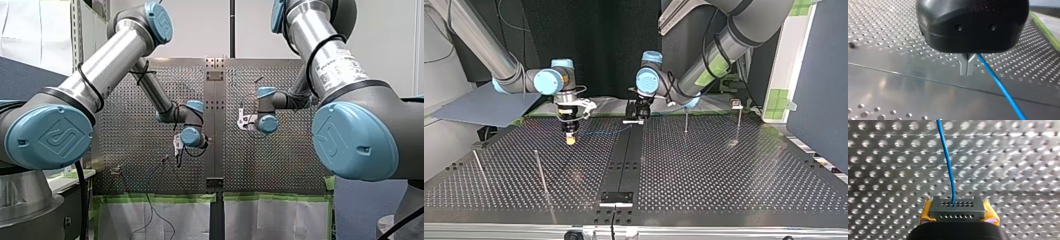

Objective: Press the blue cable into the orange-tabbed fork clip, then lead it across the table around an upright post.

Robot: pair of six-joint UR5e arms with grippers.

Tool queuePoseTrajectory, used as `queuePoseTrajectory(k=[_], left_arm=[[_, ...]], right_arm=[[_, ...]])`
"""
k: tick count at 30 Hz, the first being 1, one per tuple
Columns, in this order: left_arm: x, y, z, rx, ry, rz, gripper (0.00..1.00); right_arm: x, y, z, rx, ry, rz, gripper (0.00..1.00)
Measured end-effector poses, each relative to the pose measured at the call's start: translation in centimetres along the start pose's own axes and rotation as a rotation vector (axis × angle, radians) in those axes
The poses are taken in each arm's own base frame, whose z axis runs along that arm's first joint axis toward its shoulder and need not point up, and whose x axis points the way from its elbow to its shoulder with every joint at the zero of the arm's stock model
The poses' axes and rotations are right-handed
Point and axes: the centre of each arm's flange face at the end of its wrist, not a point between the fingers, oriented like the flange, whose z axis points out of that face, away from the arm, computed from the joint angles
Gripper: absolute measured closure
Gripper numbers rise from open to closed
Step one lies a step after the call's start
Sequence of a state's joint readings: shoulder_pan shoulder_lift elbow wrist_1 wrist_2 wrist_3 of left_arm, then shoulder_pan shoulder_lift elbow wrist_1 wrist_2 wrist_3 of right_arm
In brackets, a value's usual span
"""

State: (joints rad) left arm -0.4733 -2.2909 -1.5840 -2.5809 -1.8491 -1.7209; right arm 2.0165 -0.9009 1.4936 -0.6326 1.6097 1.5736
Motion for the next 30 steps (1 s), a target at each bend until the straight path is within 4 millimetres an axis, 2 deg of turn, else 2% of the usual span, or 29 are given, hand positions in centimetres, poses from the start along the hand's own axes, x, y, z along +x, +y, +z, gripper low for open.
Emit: queuePoseTrajectory(k=[7, 14, 26, 30], left_arm=[[-0.3, 0.0, 0.0, 0.004, -0.004, -0.005, 1.00], [-0.6, 0.0, 0.2, 0.005, -0.009, -0.014, 1.00], [-2.8, -0.2, 1.9, 0.010, -0.056, -0.064, 1.00], [-3.6, -0.3, 2.4, 0.008, -0.064, -0.072, 1.00]], right_arm=[[2.4, -0.6, -0.5, 0.001, 0.027, -0.003, 1.00], [5.6, -1.3, -1.2, -0.004, 0.059, -0.008, 1.00], [11.1, -2.5, -2.0, 0.025, 0.141, -0.009, 1.00], [12.3, -2.9, -2.3, 0.037, 0.157, -0.011, 1.00]])
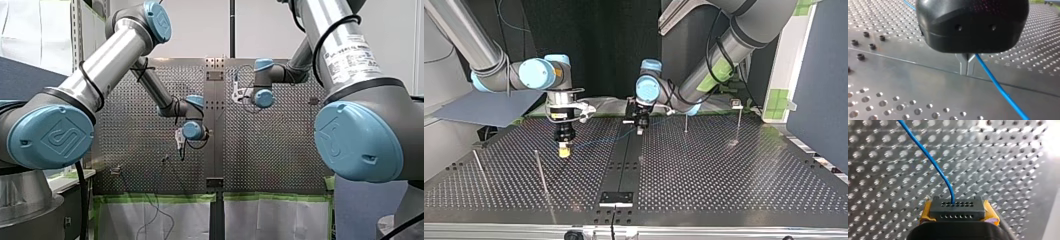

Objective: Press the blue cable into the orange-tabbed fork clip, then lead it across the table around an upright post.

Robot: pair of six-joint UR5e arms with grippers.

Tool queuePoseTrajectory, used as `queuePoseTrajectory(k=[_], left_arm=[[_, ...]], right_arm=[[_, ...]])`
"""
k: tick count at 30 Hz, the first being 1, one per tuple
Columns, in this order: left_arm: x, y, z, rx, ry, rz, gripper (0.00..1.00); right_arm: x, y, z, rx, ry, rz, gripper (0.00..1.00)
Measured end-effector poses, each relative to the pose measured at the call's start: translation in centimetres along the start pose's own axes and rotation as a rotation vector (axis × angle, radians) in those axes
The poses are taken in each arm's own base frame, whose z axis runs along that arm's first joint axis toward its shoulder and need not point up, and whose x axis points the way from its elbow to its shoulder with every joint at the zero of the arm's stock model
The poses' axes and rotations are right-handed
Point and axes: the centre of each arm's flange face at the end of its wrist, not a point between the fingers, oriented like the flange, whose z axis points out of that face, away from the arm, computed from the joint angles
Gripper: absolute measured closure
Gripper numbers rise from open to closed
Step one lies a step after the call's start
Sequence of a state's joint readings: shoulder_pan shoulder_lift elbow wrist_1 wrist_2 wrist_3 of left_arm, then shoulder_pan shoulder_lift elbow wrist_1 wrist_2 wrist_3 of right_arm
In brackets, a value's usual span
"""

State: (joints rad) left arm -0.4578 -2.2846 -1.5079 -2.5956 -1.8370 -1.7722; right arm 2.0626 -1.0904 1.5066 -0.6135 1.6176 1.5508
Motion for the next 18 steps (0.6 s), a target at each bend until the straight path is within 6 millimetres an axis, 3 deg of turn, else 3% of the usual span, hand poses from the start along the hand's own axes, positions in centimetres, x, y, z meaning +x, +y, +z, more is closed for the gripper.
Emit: queuePoseTrajectory(k=[13, 18], left_arm=[[-2.4, -0.3, 1.8, 0.001, -0.039, -0.017, 1.00], [-3.4, -0.8, 2.4, 0.008, -0.059, -0.022, 1.00]], right_arm=[[2.4, -0.8, -0.2, 0.015, 0.035, 0.003, 1.00], [4.3, -0.8, -0.2, 0.015, 0.064, 0.009, 1.00]])
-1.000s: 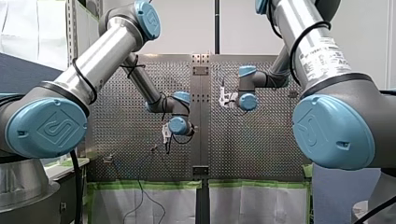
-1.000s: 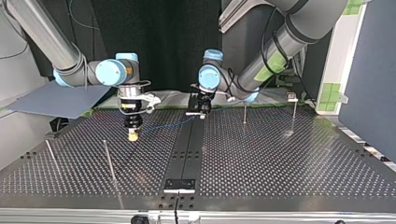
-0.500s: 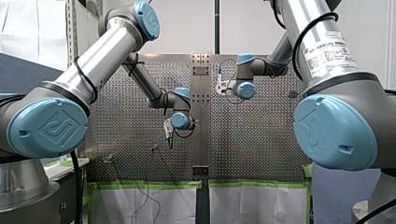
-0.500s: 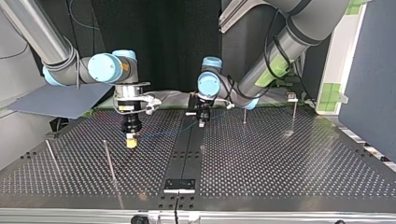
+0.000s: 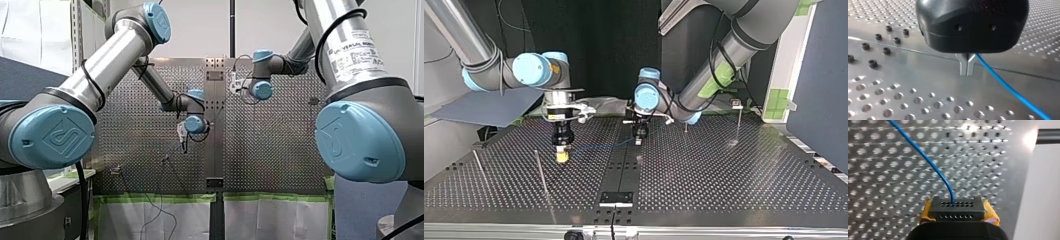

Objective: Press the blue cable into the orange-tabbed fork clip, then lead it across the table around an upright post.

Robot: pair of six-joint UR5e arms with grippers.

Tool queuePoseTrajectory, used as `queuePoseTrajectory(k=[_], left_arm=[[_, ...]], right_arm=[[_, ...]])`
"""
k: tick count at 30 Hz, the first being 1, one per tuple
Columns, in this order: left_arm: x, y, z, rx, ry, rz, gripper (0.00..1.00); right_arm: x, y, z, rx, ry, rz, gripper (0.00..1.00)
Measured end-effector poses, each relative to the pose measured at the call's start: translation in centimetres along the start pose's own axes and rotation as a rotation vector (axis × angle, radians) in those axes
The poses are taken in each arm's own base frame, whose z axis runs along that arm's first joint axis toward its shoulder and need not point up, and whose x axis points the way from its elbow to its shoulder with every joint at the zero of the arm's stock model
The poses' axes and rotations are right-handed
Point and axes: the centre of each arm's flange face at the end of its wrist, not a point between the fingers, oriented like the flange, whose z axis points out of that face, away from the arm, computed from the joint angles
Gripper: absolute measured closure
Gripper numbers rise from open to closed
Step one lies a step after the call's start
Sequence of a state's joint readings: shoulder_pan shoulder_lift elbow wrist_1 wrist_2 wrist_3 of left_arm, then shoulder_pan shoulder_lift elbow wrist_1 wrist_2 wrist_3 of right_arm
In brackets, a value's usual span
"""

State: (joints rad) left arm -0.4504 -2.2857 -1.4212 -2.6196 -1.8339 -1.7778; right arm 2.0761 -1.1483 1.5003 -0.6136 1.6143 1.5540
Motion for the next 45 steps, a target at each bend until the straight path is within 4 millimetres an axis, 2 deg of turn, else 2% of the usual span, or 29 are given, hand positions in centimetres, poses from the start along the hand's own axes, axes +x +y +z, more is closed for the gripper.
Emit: queuePoseTrajectory(k=[5, 14, 26, 45], left_arm=[[-0.8, -0.9, 0.3, 0.012, -0.016, -0.005, 1.00], [-2.0, -2.6, 0.5, 0.026, -0.022, -0.006, 1.00], [-3.5, -5.6, 0.3, 0.048, -0.037, -0.011, 1.00], [-7.1, -9.7, 0.4, 0.069, -0.066, -0.023, 1.00]], right_arm=[[1.5, 0.0, 0.2, 0.001, 0.024, 0.005, 1.00], [3.1, 0.4, 0.6, -0.005, 0.047, 0.012, 1.00], [3.6, 1.6, 0.9, -0.021, 0.054, 0.018, 1.00], [4.6, 2.9, 1.6, -0.029, 0.076, 0.021, 1.00]])
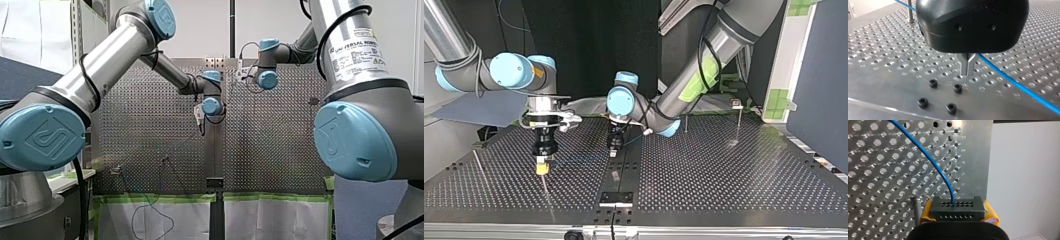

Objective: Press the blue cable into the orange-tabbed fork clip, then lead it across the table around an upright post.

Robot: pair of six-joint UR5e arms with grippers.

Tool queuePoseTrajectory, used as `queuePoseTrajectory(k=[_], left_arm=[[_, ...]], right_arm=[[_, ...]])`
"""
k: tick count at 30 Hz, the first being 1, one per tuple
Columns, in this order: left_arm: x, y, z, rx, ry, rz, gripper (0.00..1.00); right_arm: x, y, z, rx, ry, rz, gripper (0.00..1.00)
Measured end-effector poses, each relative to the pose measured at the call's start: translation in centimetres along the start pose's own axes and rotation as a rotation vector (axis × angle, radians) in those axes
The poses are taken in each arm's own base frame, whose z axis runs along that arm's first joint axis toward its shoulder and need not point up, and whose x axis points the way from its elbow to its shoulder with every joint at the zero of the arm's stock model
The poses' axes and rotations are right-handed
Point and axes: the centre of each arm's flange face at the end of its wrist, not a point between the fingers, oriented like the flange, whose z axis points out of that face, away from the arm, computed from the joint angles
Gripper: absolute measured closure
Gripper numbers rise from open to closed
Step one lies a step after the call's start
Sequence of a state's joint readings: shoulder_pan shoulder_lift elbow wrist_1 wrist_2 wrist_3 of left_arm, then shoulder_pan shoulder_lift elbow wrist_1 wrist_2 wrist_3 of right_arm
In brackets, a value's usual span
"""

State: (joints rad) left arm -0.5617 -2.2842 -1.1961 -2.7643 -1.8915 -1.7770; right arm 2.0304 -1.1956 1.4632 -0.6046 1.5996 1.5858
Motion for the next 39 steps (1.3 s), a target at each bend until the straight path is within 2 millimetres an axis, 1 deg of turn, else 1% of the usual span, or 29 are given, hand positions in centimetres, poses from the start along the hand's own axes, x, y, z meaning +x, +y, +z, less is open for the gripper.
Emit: queuePoseTrajectory(k=[7, 15, 20, 31, 39], left_arm=[[-0.8, -1.2, 0.0, 0.009, -0.011, -0.006, 1.00], [-1.9, -1.8, 0.4, 0.014, -0.018, -0.007, 1.00], [-2.2, -1.9, 0.4, 0.014, -0.018, -0.007, 1.00], [-2.5, -2.0, 0.6, 0.013, -0.023, -0.004, 1.00], [-3.0, -2.0, 0.9, 0.010, -0.034, 0.005, 1.00]], right_arm=[[0.7, 0.7, 0.3, -0.005, 0.012, 0.008, 1.00], [1.7, 1.7, 1.3, -0.004, 0.036, 0.021, 1.00], [2.3, 2.3, 1.7, 0.000, 0.047, 0.027, 1.00], [3.6, 2.6, 2.2, 0.002, 0.046, 0.044, 1.00], [4.9, 3.7, 2.7, -0.012, 0.020, 0.075, 1.00]])
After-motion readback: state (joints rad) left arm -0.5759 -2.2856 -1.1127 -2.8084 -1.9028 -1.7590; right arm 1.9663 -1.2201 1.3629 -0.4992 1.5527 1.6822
